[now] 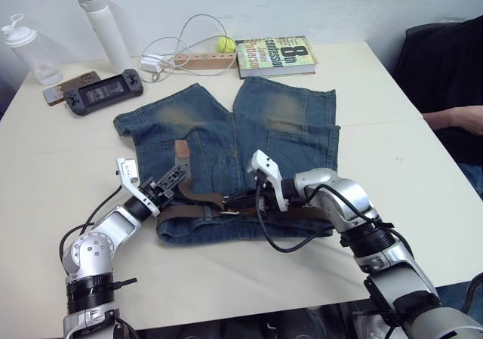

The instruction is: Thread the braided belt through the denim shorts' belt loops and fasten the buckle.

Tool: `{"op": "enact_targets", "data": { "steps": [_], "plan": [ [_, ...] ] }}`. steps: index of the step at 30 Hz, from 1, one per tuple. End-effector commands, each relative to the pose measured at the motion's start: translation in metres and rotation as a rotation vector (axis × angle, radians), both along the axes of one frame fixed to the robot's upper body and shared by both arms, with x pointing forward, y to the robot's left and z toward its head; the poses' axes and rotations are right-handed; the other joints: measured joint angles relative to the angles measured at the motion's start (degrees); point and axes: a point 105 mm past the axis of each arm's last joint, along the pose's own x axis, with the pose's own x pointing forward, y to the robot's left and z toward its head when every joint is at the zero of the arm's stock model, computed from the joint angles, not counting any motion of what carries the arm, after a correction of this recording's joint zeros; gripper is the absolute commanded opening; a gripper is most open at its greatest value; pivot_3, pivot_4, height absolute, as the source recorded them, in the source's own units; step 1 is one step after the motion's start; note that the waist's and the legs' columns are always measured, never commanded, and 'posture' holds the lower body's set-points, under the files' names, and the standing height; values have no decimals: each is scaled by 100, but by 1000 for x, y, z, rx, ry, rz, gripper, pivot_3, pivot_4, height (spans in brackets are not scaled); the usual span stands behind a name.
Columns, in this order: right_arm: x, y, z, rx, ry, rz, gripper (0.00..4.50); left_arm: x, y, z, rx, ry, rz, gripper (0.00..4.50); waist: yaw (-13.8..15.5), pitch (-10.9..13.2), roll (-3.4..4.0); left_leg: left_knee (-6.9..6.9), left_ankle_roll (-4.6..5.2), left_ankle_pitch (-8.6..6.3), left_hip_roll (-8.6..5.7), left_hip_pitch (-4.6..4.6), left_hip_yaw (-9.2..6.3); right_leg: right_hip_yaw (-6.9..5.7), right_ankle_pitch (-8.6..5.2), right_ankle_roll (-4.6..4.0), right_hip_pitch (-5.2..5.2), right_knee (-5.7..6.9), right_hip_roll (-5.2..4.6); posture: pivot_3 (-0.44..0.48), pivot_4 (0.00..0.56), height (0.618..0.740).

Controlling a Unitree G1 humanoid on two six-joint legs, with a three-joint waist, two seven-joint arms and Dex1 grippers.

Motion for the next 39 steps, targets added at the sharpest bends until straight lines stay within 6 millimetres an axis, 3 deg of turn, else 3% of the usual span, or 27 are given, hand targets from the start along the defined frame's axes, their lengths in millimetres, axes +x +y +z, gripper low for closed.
{"op": "enact_targets", "data": {
  "steps": [1, 9, 13, 16, 23, 27, 39],
  "plan": [
    [-1, 2, -11, -97, -15, 2, 32, -3, -4, 14, -31, -54, -14, 0, -8, 0, 0, 0, 0, 0, 0, 1, 0, 0, 0, 0, 0, 0, 0, 0, 150, 734],
    [-3, 3, -24, -262, -13, 11, 32, -5, -13, 27, -79, -101, -27, 0, -4, -2, -2, 0, -1, 0, 0, 7, 0, 1, 0, 0, 4, 3, 0, 0, 150, 734],
    [-15, -3, -55, -447, 53, 34, 32, -8, -24, 51, -136, -186, -76, 0, -3, -14, -4, 0, -1, 0, 0, 10, 0, 2, 0, 0, 6, 2, 0, 0, 150, 734],
    [-15, -9, -75, -559, 35, 33, 32, -7, -25, 56, -150, -193, -80, 0, -9, -104, -4, -11, -1, 0, 0, 19, 0, 2, 0, -1, 11, -2, 0, 0, 150, 734],
    [-3, -11, -85, -644, -55, 3, 32, 1, -28, 66, -147, -207, -124, 0, -14, -150, -6, -159, -5, -3, 7, 261, -1, 10, -6, -10, 218, -80, 7, 0, 150, 734],
    [-3, -14, -89, -675, -113, 32, 32, 16, -33, 71, -133, -203, -158, 0, -16, -164, -1, -170, -23, -3, 22, 281, -2, 12, -12, -20, 227, -76, 23, 0, 150, 734],
    [-25, -26, -103, -735, -186, 213, 32, 48, -99, 73, 27, -150, -523, 0, 34, -181, 3, -169, -30, -2, 17, 277, -13, 8, -12, -21, 227, -81, 23, 0, 150, 734]
  ]
}}
